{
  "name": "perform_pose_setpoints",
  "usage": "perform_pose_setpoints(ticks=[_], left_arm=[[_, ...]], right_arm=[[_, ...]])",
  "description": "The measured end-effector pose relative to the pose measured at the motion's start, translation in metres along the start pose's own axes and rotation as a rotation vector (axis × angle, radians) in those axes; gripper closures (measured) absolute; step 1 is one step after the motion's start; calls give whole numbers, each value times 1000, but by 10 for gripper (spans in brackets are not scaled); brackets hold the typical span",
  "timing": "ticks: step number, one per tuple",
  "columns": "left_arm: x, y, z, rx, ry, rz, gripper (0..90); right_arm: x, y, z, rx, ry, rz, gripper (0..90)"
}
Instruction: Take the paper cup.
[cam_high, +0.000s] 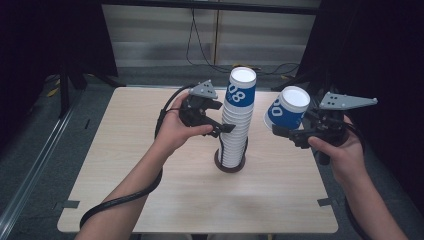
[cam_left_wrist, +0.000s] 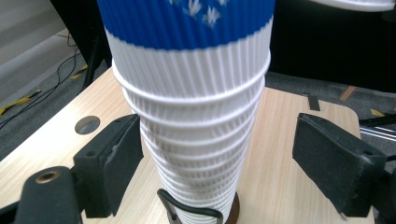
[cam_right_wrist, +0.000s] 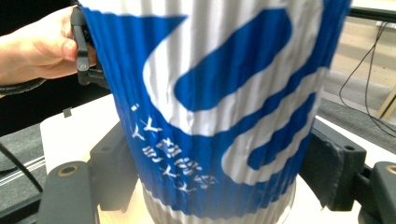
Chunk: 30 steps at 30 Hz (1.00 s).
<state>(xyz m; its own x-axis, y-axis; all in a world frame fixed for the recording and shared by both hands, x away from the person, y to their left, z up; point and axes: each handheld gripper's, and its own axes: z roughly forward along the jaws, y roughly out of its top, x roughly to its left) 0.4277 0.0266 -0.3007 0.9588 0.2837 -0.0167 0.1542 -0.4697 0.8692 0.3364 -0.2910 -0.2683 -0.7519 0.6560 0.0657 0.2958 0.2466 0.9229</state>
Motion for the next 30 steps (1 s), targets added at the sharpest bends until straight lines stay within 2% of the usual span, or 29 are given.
perform_pose_setpoints(ticks=[10, 18, 30], left_arm=[[-4, -18, -4, 12, -5, -3, 160], [-9, -36, -2, 23, -34, 1, 160], [-12, -69, 3, 39, -58, -30, 160]], right_arm=[[7, -14, 7, 18, 26, -12, 221], [10, -26, 14, 43, 40, -14, 221], [17, -43, 26, 78, 72, -26, 221]])
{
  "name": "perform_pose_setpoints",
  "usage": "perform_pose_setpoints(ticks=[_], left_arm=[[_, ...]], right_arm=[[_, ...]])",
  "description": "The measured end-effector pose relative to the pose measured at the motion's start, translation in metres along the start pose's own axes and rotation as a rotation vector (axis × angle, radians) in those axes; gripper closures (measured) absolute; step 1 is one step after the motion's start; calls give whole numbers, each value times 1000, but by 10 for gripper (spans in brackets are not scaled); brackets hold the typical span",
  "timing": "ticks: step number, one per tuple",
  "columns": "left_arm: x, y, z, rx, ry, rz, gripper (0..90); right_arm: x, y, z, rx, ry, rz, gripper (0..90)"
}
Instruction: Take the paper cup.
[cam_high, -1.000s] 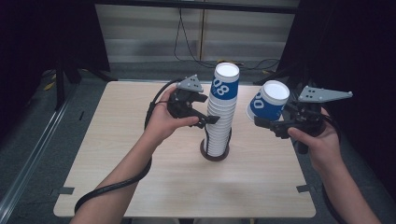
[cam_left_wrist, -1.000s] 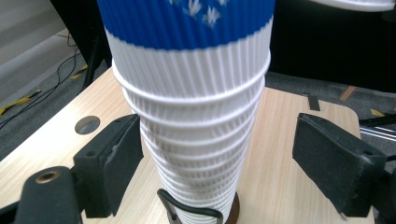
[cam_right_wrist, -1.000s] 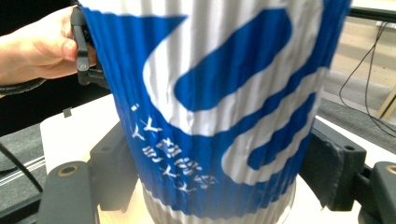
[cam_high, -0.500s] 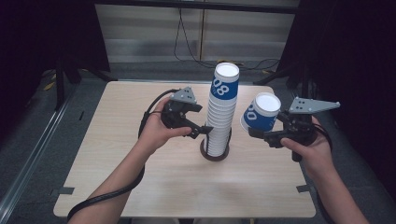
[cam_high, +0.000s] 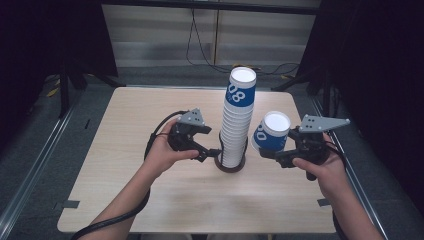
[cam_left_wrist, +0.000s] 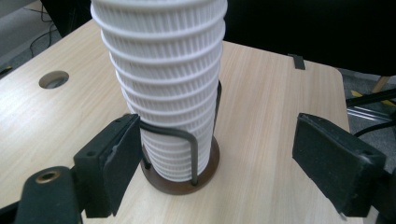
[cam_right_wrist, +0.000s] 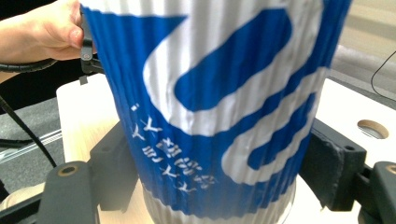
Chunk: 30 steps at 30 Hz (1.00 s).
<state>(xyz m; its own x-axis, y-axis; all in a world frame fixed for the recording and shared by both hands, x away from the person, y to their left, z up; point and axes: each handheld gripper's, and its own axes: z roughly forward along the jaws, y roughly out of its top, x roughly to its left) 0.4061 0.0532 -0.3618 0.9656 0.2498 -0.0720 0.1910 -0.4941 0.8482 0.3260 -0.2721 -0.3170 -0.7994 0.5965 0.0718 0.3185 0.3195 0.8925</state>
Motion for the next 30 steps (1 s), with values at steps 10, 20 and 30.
perform_pose_setpoints(ticks=[10, 20, 30], left_arm=[[-3, -26, -2, -6, 0, -25, 160], [-5, -52, -2, -2, -9, -55, 160], [-7, -72, -3, 10, -7, -78, 160]], right_arm=[[6, -11, 13, 23, 36, -8, 222], [10, -21, 25, 37, 62, -14, 222], [15, -30, 38, 90, 84, -38, 223]])
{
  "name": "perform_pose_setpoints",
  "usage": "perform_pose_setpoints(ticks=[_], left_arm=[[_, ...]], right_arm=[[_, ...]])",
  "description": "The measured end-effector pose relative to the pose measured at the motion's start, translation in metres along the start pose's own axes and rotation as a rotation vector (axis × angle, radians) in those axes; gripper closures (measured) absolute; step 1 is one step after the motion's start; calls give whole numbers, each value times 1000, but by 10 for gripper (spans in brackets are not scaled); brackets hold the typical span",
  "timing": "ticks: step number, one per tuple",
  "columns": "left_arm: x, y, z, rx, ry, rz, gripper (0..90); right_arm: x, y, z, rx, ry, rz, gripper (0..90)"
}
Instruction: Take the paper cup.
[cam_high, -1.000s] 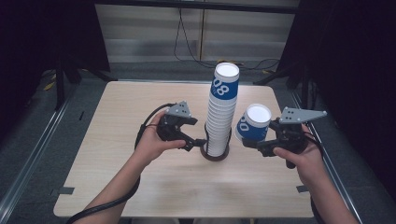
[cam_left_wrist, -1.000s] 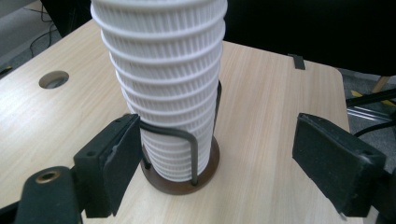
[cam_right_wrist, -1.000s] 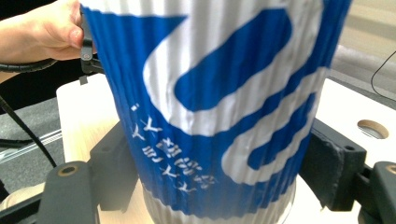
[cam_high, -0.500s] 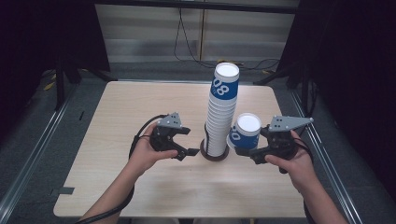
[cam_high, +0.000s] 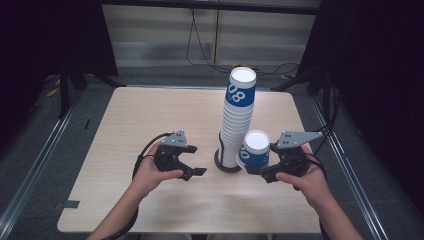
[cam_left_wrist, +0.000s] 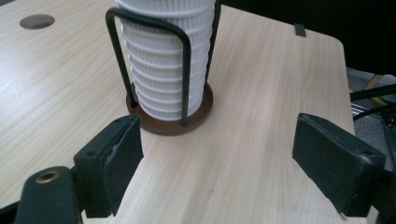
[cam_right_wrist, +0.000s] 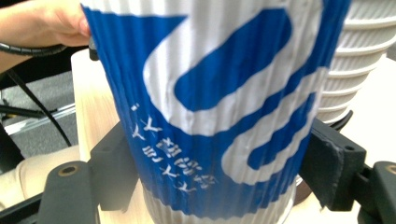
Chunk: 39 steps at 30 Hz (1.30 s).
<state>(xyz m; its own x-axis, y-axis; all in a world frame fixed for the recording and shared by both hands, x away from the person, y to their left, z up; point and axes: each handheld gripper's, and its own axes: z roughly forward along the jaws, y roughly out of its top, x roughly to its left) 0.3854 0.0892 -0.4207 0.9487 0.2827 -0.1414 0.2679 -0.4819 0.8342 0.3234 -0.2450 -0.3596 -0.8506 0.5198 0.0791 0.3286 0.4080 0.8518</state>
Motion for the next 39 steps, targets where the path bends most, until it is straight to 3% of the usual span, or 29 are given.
perform_pose_setpoints(ticks=[7, 19, 39], left_arm=[[-2, -7, -1, 4, -9, -15, 161], [-12, -6, -5, 21, -18, 21, 161], [-15, -6, -5, 19, -28, 28, 161]], right_arm=[[2, -3, 11, 59, 1, -22, 224], [5, -1, 32, 154, 17, -78, 226], [7, 3, 45, 230, 33, -111, 228]])
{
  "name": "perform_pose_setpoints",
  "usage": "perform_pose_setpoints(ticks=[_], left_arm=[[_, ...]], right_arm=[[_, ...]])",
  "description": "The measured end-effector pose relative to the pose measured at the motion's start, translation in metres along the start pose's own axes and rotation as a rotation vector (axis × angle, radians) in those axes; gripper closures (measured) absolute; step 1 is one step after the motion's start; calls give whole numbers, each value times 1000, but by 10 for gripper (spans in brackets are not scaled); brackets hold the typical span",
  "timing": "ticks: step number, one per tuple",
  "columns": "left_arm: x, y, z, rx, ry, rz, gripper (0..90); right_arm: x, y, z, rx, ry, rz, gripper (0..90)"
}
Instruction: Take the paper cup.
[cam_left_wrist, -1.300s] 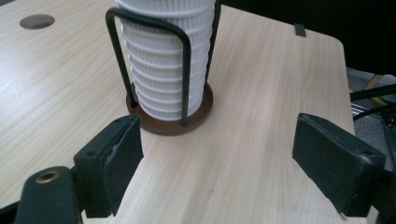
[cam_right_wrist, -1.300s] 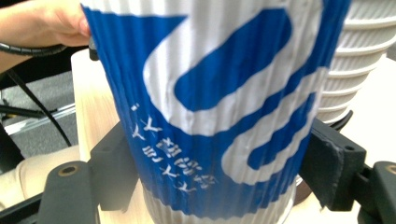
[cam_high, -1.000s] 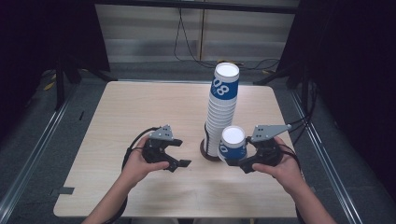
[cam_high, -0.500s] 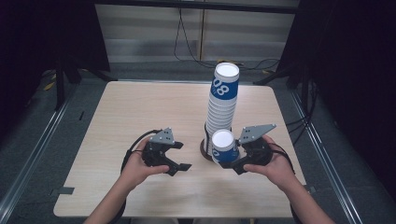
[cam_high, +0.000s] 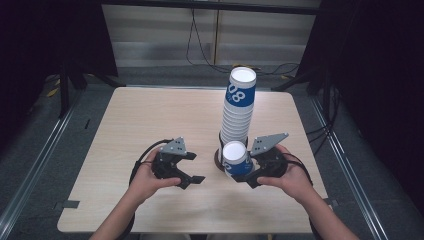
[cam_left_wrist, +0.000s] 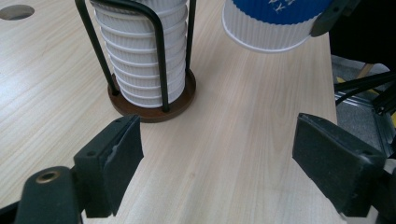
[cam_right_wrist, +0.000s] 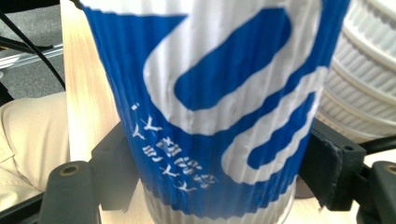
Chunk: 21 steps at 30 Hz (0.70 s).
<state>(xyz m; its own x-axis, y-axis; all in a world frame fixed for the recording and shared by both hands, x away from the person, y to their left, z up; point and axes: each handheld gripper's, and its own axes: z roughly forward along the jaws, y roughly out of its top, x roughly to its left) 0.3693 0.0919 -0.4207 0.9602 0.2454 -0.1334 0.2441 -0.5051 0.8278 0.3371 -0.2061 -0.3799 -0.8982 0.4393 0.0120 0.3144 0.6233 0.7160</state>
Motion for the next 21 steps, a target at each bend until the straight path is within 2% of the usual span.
perform_pose_setpoints(ticks=[11, 21], left_arm=[[-2, -3, -2, 21, 4, 6, 161], [-3, -1, -5, 9, 9, 10, 161]], right_arm=[[-3, 4, 2, 41, 14, -20, 230], [-1, 8, 7, 64, 28, -35, 230]])
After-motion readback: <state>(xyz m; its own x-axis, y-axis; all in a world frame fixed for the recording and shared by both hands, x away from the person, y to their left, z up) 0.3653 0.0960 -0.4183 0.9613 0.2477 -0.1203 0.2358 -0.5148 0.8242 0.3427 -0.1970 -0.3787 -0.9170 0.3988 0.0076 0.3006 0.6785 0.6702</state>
